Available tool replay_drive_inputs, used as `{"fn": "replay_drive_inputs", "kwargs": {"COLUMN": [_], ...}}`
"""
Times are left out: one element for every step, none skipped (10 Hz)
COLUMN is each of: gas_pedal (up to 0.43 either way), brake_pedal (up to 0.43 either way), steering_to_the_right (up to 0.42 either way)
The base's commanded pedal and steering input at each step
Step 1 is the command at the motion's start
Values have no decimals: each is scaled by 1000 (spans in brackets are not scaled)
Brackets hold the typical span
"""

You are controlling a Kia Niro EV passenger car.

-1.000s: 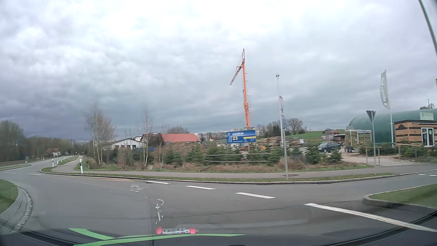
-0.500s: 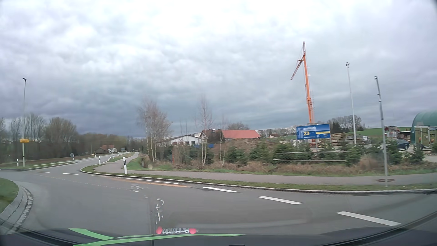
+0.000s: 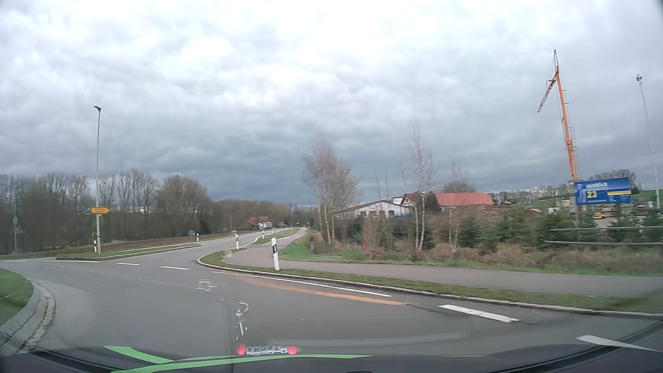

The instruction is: Follow the waypoints while adhering to traffic rules and regulations

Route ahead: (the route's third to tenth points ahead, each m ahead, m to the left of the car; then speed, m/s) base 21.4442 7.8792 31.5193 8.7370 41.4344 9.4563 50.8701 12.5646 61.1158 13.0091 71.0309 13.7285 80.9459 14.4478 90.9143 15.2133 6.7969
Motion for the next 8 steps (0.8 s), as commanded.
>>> {"fn": "replay_drive_inputs", "kwargs": {"gas_pedal": [130, 130, 138, 138, 138, 150, 157, 157], "brake_pedal": [0, 0, 0, 0, 0, 0, 0, 0], "steering_to_the_right": [-316, -310, -306, -299, -292, -281, -267, -243]}}
